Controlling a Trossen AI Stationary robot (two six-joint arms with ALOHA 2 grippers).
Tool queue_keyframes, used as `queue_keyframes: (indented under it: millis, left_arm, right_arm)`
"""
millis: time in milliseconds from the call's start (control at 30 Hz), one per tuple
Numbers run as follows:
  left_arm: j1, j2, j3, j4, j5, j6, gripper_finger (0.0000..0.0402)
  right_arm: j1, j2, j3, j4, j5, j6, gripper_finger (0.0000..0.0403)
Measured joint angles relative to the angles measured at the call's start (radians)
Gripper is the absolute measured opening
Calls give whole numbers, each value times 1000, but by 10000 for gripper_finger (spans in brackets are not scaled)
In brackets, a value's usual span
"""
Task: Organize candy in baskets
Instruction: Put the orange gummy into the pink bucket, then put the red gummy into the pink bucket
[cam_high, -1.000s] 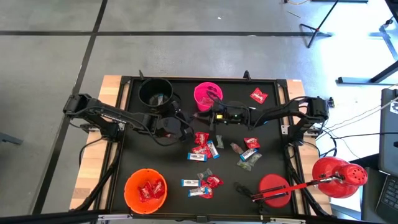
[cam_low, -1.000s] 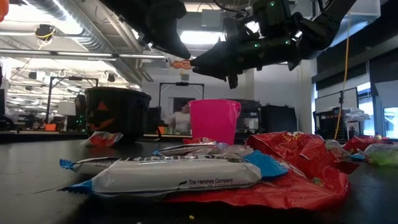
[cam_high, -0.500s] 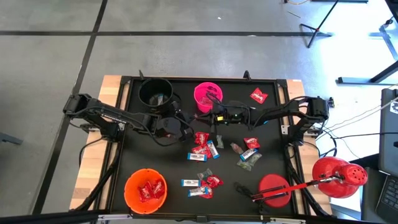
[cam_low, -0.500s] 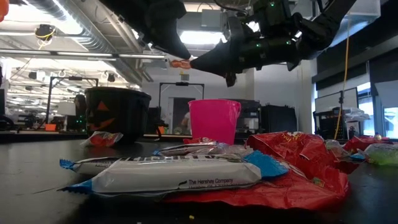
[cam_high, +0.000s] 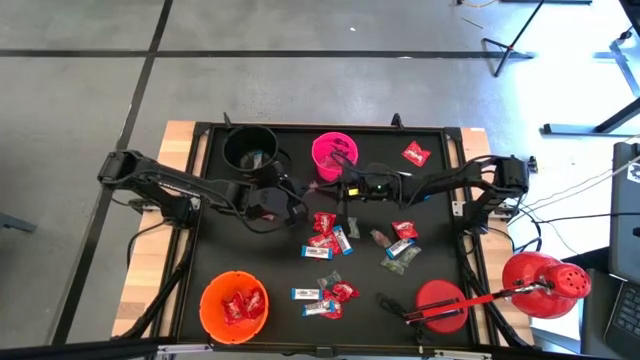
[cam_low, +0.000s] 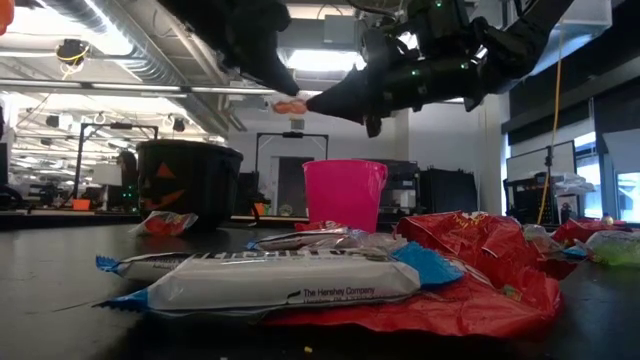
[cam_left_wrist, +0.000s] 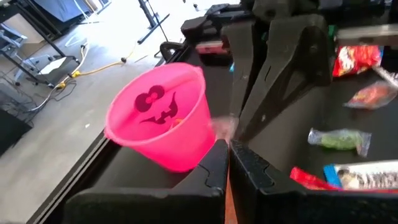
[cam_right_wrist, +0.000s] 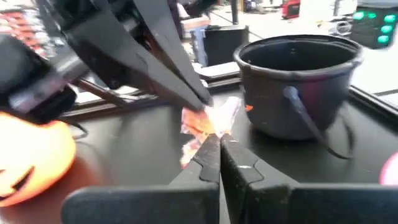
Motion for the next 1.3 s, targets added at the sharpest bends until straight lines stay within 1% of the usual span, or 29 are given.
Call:
queue_keyframes:
  millis: [67, 167, 333, 433, 567, 667, 800, 933, 1300]
  left_arm:
    - [0, -34, 0, -18, -1, -23, 2]
    - [-4, -75, 0, -65, -2, -48, 19]
    - [-7, -125, 1, -132, -11, -74, 67]
    - [-10, -126, 1, -179, -27, -112, 96]
    - [-10, -126, 1, -266, -44, -178, 127]
    - [-10, -124, 1, -316, -59, -229, 139]
    - [-11, -123, 1, -363, -53, -279, 141]
    - [-16, -123, 1, -419, -36, -306, 141]
    - [-16, -122, 1, -516, 93, -366, 141]
  right_arm:
    - [-5, -2, 0, -13, 38, -10, 1]
    - [-19, -7, 0, -26, 71, -20, 1]
    - [-61, -24, 0, -57, 101, -22, 0]
    - [-94, -47, 0, -108, 150, -28, 0]
    - [-136, -80, 0, -211, 248, -50, 0]
    - [-170, -86, 0, -258, 271, -49, 0]
    - [-195, -86, 0, -293, 272, -42, 5]
    - [-190, -86, 0, -289, 270, -48, 28]
    - [-178, -92, 0, -292, 263, -67, 122]
